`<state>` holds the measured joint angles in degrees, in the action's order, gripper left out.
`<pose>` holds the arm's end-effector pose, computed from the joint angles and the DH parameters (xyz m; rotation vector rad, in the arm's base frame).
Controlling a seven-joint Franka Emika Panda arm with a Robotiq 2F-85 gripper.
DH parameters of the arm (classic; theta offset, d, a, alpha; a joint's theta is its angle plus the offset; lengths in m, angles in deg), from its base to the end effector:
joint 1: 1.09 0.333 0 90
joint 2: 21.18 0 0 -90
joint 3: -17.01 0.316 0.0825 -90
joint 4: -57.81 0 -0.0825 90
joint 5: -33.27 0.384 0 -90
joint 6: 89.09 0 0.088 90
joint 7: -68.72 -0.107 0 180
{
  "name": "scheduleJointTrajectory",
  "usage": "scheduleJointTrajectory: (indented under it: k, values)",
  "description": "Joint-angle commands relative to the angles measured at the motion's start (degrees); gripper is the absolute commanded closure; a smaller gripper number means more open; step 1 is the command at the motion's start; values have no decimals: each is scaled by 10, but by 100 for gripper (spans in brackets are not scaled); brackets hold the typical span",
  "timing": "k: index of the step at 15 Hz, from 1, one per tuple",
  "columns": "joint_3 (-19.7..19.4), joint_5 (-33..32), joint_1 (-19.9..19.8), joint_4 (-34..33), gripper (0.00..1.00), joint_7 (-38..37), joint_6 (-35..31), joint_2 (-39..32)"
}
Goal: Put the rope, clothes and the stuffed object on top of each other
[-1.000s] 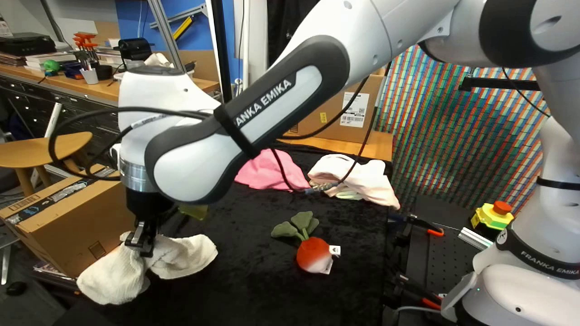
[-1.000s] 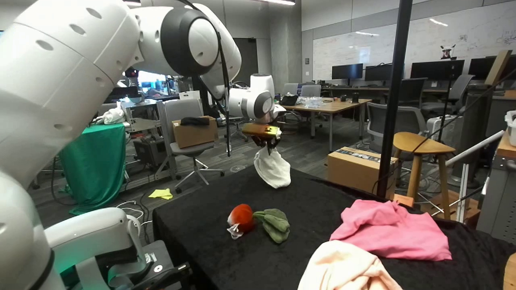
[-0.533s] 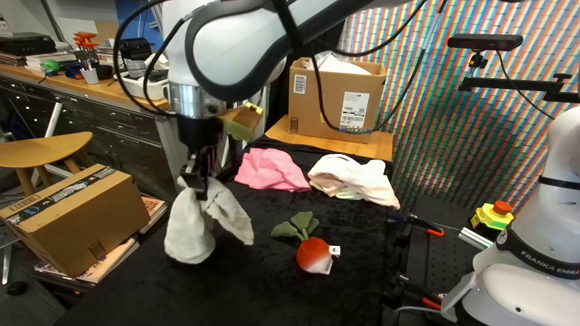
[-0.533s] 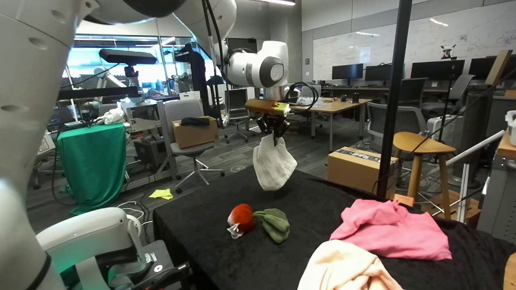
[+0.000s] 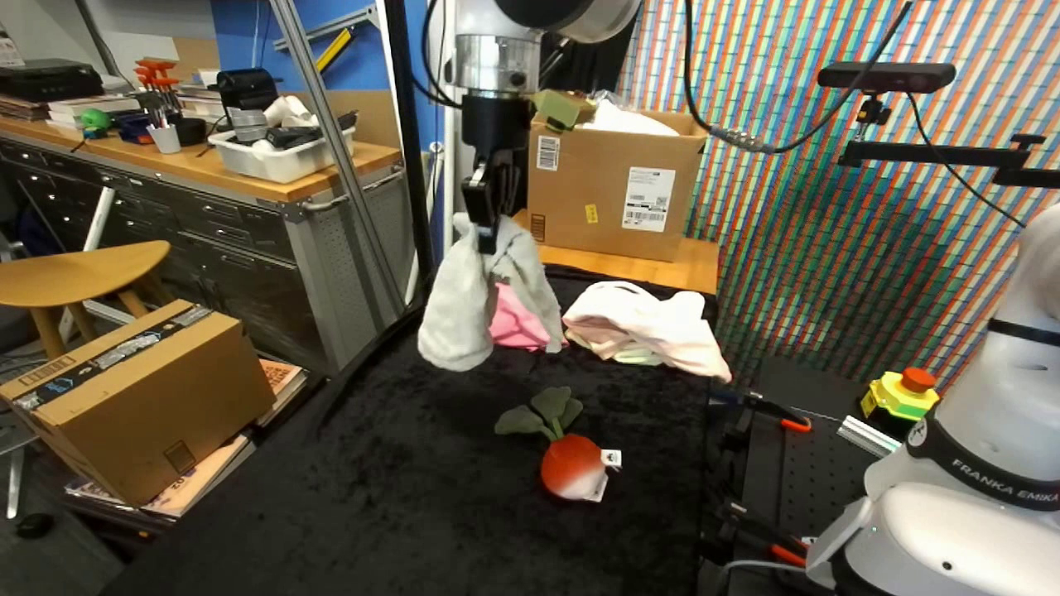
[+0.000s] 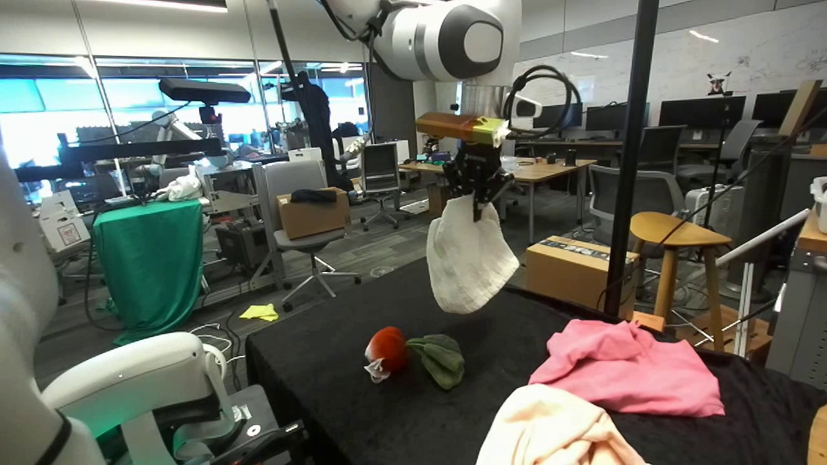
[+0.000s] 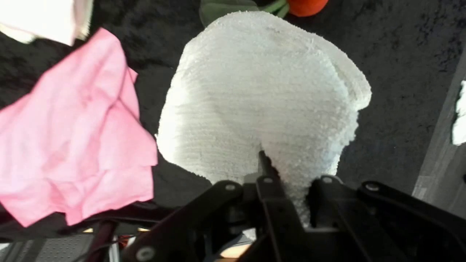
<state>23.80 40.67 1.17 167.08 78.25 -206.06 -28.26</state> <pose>0.5827 0.0980 0.4349 -2.9851 -0.3983 -0.0179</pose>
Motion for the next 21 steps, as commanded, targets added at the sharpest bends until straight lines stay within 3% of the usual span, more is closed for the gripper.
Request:
scheduleJointTrajectory:
  k: [1, 11, 21]
  values:
    - [-40, 36, -32, 72, 95, 30, 25, 87]
    - [-141, 51, -83, 176, 95, 62, 40, 160]
    - [-163, 55, -104, 175, 94, 26, -8, 57]
